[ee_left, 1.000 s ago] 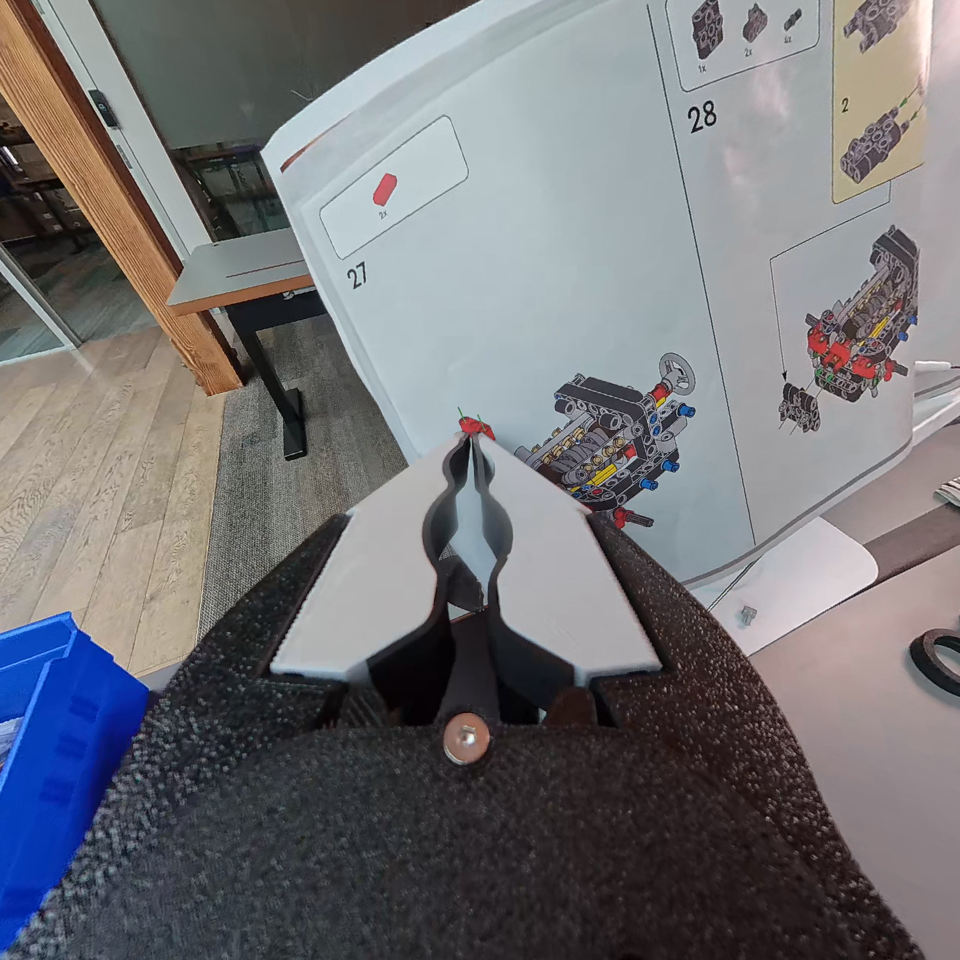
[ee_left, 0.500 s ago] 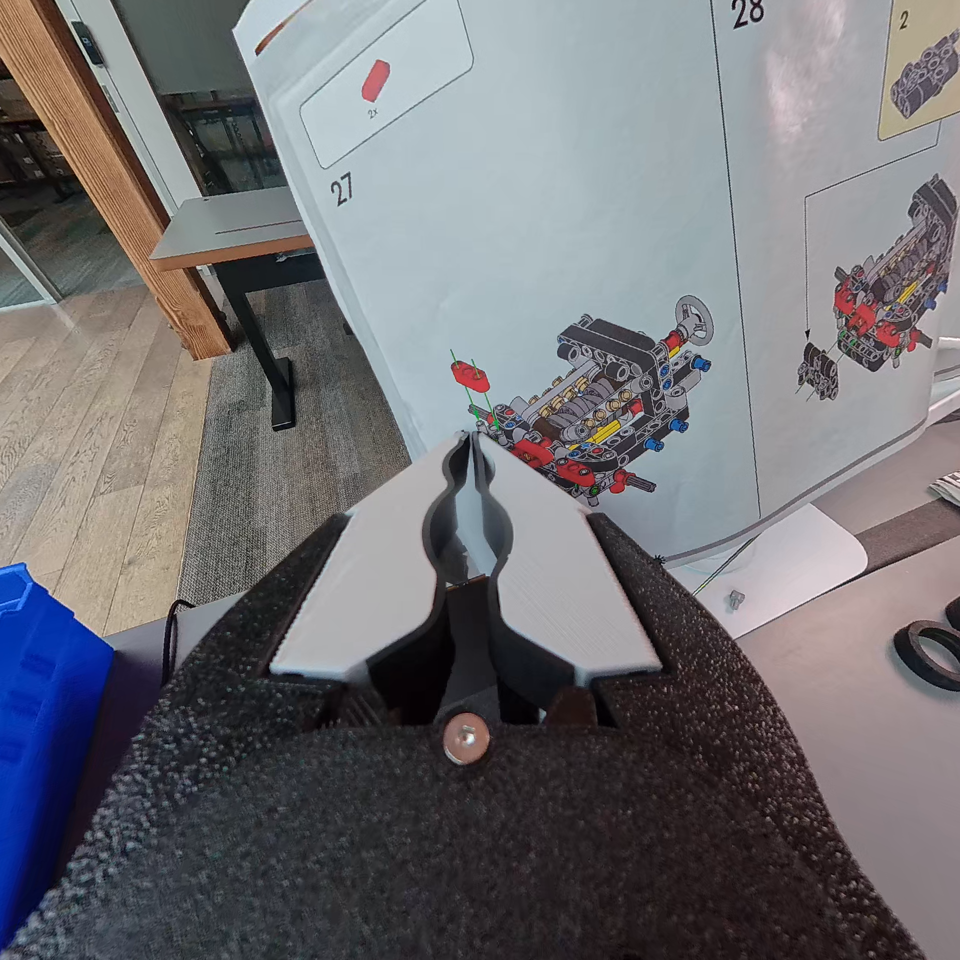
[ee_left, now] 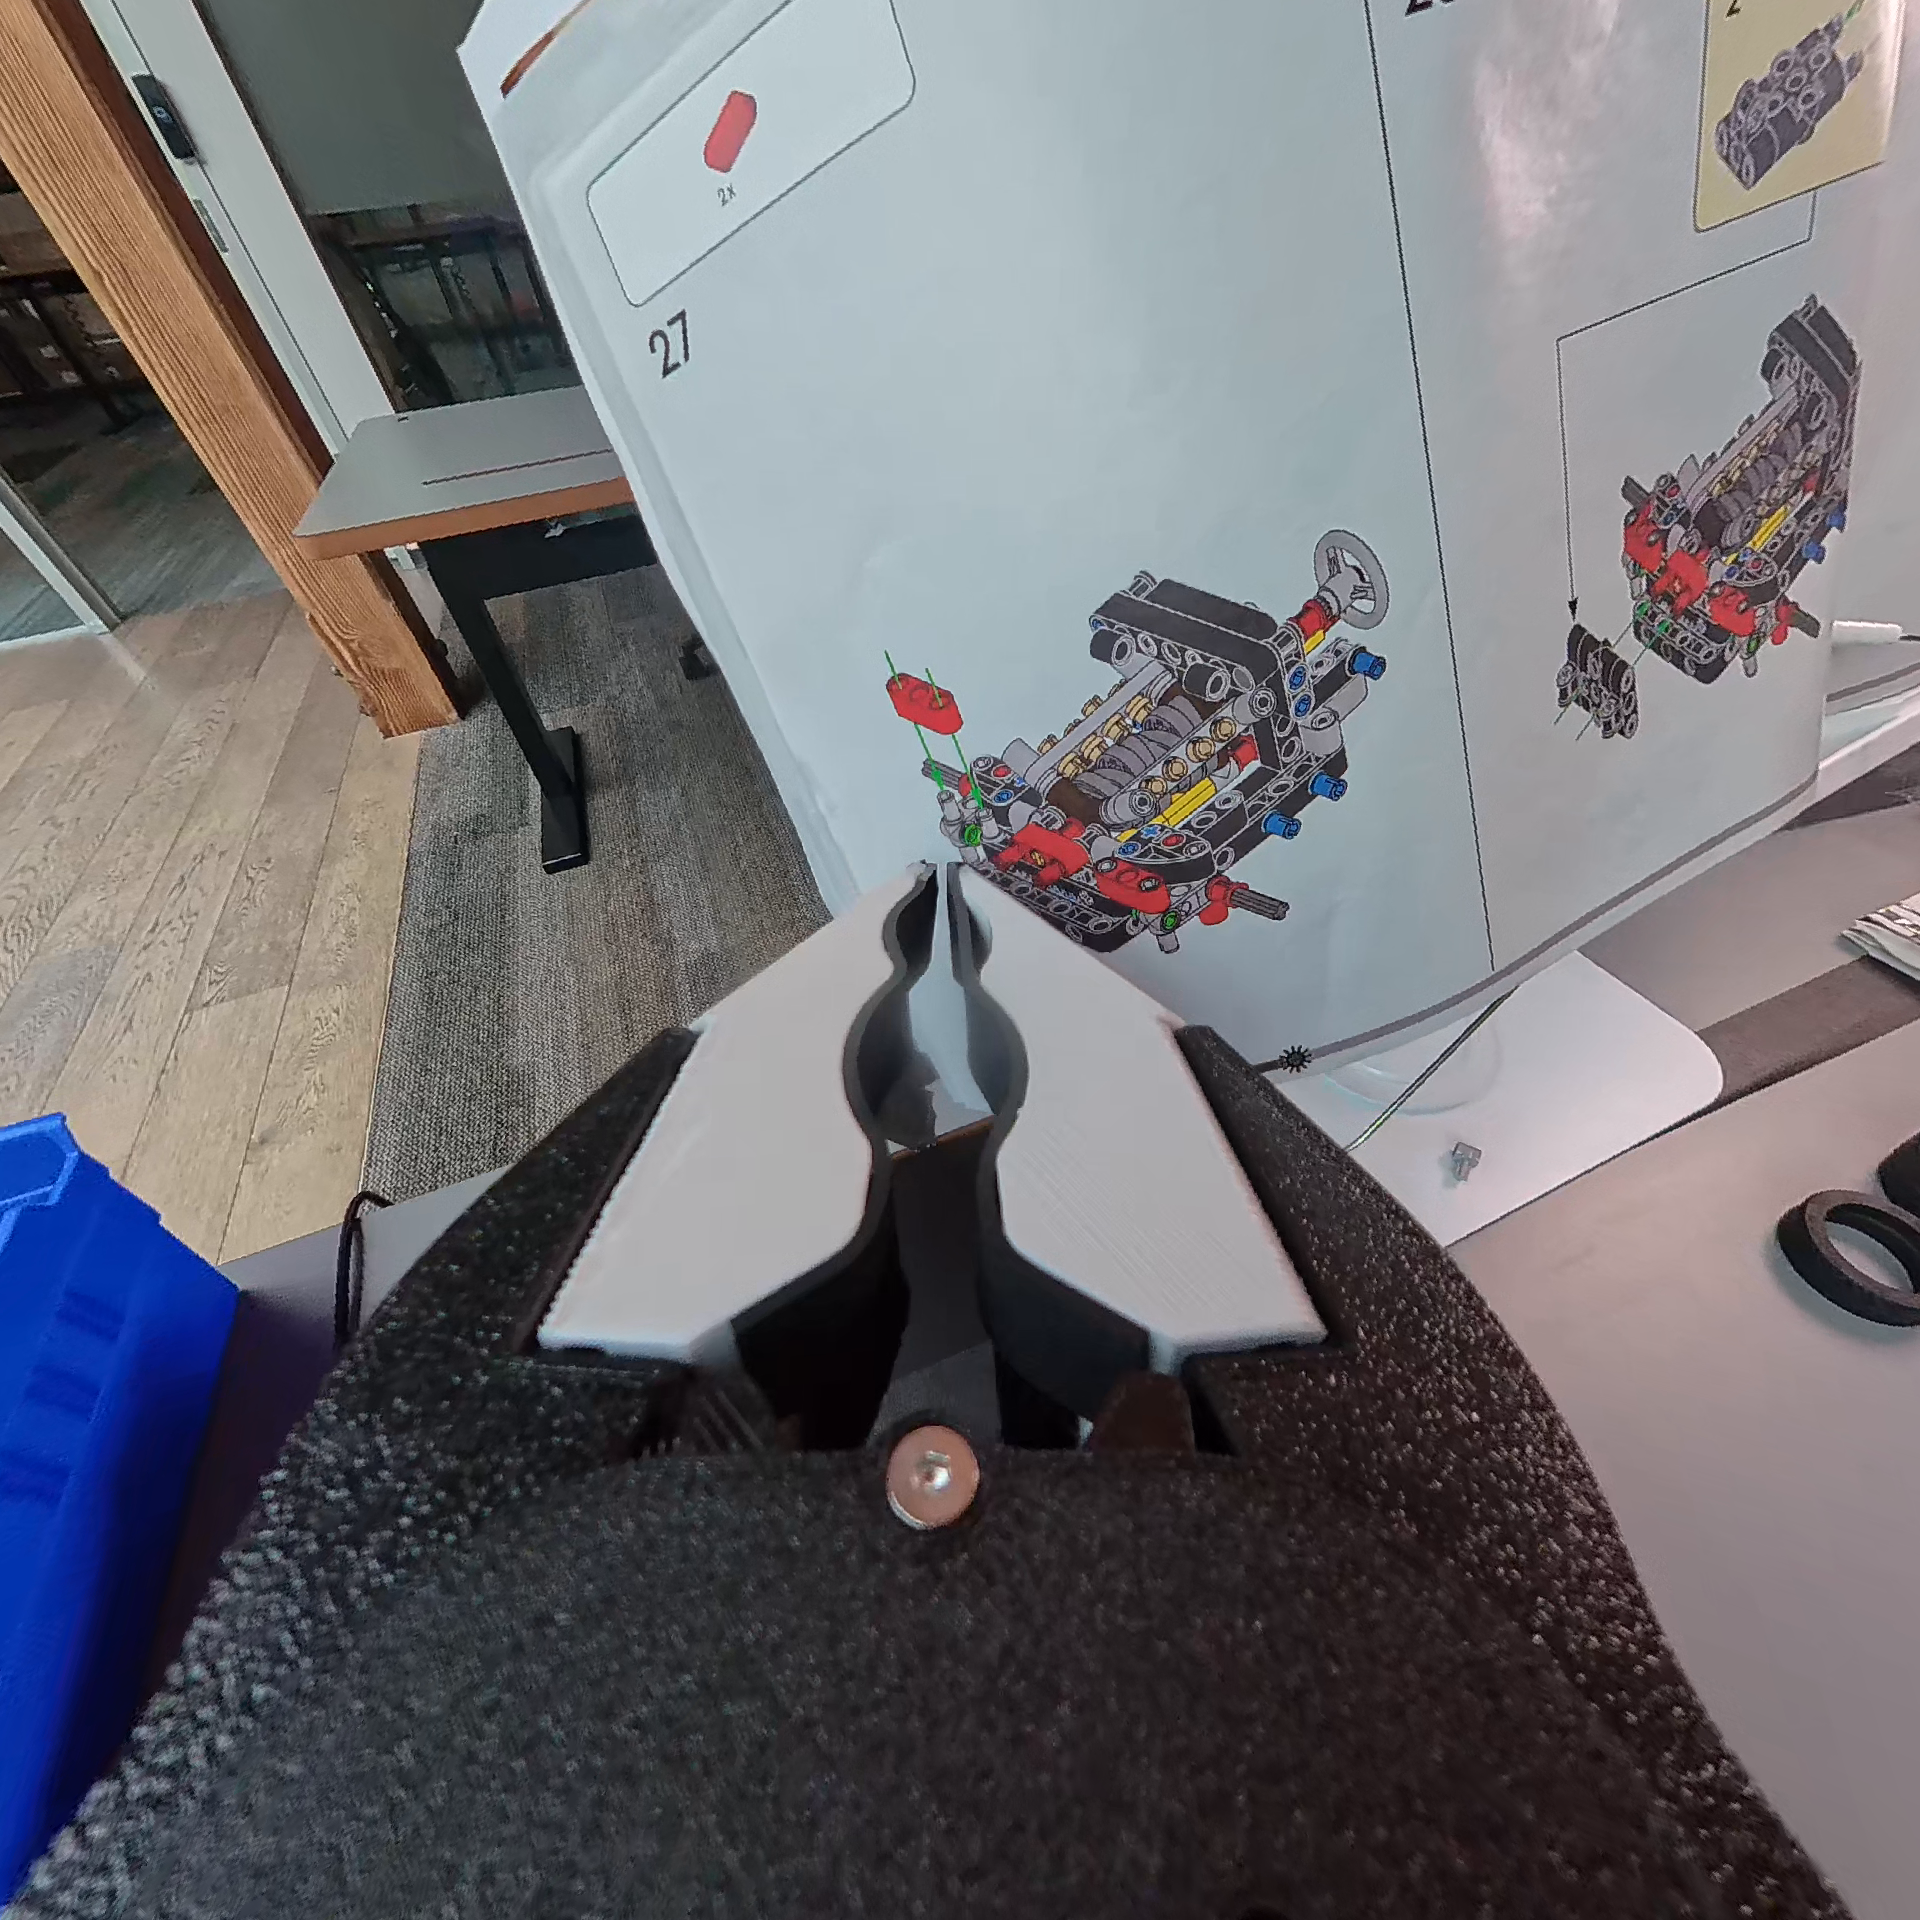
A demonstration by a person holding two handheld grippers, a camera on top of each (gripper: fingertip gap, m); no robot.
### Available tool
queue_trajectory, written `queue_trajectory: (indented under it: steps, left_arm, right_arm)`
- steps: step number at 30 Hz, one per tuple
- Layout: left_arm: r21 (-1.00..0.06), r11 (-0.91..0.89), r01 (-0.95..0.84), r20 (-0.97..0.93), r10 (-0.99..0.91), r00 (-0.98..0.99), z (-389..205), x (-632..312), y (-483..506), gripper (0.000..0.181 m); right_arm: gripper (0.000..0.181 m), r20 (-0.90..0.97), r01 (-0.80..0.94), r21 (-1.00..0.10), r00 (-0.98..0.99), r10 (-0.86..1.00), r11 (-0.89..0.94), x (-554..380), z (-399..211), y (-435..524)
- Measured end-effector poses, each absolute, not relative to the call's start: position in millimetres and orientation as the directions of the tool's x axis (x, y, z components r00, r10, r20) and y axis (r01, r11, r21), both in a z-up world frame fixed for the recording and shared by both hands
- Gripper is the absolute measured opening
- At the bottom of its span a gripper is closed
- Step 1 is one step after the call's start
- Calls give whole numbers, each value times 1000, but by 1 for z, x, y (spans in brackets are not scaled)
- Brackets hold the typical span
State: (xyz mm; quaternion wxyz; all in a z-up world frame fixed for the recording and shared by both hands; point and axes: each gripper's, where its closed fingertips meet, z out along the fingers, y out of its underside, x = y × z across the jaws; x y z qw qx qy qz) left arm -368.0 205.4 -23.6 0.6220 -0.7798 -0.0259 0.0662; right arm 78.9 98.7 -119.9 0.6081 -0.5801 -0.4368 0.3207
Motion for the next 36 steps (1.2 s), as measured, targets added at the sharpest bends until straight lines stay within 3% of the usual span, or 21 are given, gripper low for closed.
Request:
queue_trajectory:
  steps: [11,19,24,28,36]
  left_arm:
    - [-961,-240,-136,-145,19,989,-33,-327,200,7]
    - [-977,-179,-117,-111,-44,993,1,-282,176,16]
    - [-990,-139,-31,6,-261,965,21,-184,125,26]
    - [-987,-147,61,121,-446,887,-3,-109,74,31]
    - [-942,-323,96,271,-557,785,-97,-35,-5,48]
  right_arm:
    - [0,196,143,-978,410,891,150,76,-122,96]
    - [0,212,149,-975,412,886,164,76,-123,95]
    - [0,213,150,-975,404,890,165,76,-123,92]
    - [0,216,139,-975,397,892,174,75,-118,88]
    - [0,220,139,-974,369,903,181,74,-117,80]
